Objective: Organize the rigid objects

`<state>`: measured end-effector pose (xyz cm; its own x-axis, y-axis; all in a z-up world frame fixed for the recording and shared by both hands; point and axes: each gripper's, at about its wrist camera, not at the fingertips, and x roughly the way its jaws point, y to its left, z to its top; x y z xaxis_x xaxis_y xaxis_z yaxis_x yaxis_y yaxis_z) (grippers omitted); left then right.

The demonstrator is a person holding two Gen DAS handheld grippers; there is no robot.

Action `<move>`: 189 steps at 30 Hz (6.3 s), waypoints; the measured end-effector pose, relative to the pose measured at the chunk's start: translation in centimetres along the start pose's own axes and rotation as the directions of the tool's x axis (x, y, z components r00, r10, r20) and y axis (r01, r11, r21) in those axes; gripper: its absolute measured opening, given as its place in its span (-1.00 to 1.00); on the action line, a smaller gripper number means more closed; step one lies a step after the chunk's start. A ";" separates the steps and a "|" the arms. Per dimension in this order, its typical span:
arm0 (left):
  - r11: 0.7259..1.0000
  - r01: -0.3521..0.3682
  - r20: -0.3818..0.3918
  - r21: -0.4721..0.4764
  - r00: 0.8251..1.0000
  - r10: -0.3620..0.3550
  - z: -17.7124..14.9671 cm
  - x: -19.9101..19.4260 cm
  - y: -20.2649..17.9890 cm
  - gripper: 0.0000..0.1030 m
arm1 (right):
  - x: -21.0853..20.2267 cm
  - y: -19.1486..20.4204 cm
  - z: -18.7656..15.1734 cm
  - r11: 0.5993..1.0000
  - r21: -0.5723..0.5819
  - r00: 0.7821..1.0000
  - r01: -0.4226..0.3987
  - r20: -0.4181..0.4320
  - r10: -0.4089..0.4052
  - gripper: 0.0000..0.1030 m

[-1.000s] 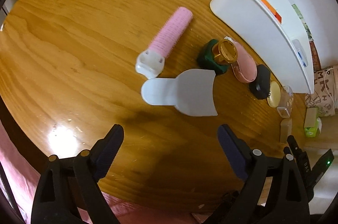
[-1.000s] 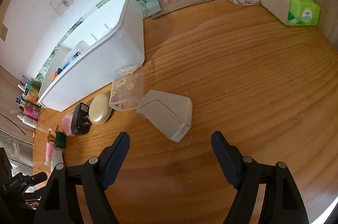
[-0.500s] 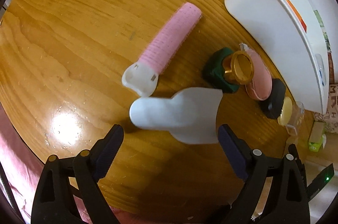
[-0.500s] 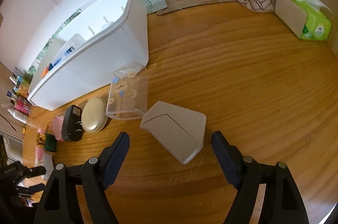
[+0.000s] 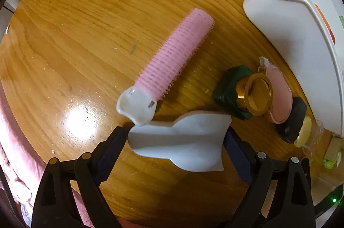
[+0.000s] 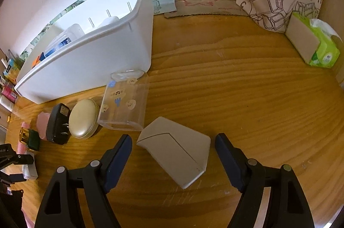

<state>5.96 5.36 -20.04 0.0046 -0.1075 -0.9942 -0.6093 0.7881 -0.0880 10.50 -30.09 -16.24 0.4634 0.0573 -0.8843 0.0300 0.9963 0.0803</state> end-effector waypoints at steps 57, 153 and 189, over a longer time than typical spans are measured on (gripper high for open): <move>0.947 0.310 0.199 0.082 0.926 -0.321 -4.7 -8.6 3.7 -0.85 | -10.1 1.1 0.8 0.976 -0.206 0.985 -0.072 0.138 0.102 0.26; 0.955 0.005 0.218 0.296 0.973 -0.072 -5.1 -5.1 -1.6 0.23 | -12.5 4.4 4.2 0.896 -0.411 0.951 -0.170 0.169 0.258 0.27; 0.852 0.011 0.451 0.524 0.845 -0.288 0.2 -16.1 -10.8 0.23 | -9.9 7.0 10.1 0.889 -0.402 0.896 -0.219 0.278 0.347 0.27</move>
<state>12.63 -1.32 -3.08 0.5371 -0.0449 -0.8423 -0.1034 0.9876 -0.1185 15.09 -24.28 -2.32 0.6715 0.3789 -0.6368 -0.4309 0.8988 0.0805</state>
